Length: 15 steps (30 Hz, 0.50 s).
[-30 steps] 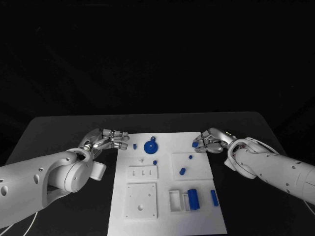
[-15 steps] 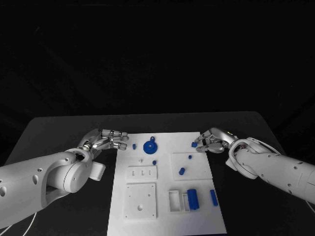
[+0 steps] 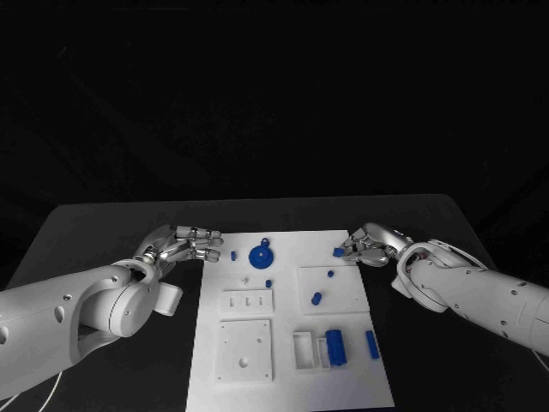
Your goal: Assemble the parts on the task board
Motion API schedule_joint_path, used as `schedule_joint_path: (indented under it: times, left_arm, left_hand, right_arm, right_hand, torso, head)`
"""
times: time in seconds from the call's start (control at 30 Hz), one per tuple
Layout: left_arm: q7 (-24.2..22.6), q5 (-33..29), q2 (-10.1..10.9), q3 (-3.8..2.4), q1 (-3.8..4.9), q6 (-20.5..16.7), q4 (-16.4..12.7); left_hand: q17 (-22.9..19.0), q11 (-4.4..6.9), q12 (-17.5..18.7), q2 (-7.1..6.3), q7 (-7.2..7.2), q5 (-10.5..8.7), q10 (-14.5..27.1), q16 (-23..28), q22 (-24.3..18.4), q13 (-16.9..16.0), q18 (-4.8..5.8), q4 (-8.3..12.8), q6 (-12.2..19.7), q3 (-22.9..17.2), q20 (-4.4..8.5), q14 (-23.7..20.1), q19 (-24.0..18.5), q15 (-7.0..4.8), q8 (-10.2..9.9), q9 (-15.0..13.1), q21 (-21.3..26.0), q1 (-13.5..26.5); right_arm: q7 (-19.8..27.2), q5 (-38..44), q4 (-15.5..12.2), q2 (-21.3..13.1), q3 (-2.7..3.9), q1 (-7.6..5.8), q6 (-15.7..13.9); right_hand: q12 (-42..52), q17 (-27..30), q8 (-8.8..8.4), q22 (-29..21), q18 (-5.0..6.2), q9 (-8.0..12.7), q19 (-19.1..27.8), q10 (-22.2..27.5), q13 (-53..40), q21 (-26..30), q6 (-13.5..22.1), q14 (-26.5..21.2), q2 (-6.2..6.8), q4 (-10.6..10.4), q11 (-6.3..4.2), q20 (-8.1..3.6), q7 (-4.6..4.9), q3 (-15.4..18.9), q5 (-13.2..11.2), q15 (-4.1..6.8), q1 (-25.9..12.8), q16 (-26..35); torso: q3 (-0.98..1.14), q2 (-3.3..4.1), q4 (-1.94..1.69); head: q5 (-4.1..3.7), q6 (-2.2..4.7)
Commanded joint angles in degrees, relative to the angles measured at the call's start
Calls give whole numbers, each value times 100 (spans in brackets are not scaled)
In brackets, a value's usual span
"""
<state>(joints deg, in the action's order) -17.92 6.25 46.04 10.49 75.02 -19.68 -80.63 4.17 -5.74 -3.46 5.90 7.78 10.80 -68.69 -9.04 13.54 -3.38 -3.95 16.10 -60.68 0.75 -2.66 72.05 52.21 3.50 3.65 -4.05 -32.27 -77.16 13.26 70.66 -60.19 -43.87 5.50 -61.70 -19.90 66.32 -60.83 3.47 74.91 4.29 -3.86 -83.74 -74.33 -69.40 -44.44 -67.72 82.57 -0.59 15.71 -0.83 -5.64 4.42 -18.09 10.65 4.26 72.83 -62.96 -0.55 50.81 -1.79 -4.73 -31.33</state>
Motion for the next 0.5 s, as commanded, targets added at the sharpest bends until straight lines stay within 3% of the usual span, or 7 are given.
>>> schedule_joint_path:
  times: [0.03, 0.5]
  left_arm:
    - [-35, 18, -2, -4, 4, 77, -19]
    - [-31, 18, 16, -4, 4, 62, -32]
  left_hand:
    - [0, -2, 9, -16, 8, -18, 34, 9, -1, -3, -16, -19, 46, -24, 6, 16, -11, 22, 4, 7, -35, 8]
    - [-1, -5, 10, -13, 11, -16, 42, 11, -11, -3, -18, -19, 50, -22, 5, 14, -15, 23, 6, 6, -40, 0]
  right_arm:
    - [47, 24, -18, -3, -1, 6, 108]
    - [34, 45, -43, -22, -2, 8, 146]
  right_hand:
    - [6, -8, 12, 537, -29, -8, 29, 4, -9, -39, -42, 2, 65, 6, -21, -30, 7, -162, 121, 52, -83, 2]
    - [9, -21, 15, 540, -23, -11, 63, -4, -34, -120, -109, 1, 206, 12, -29, -39, 8, -567, 495, 62, -152, 1]
  torso:
    - [-3, 3, 0]
    - [-5, -1, 0]
  head:
    - [-1, -8]
    - [-5, -19]
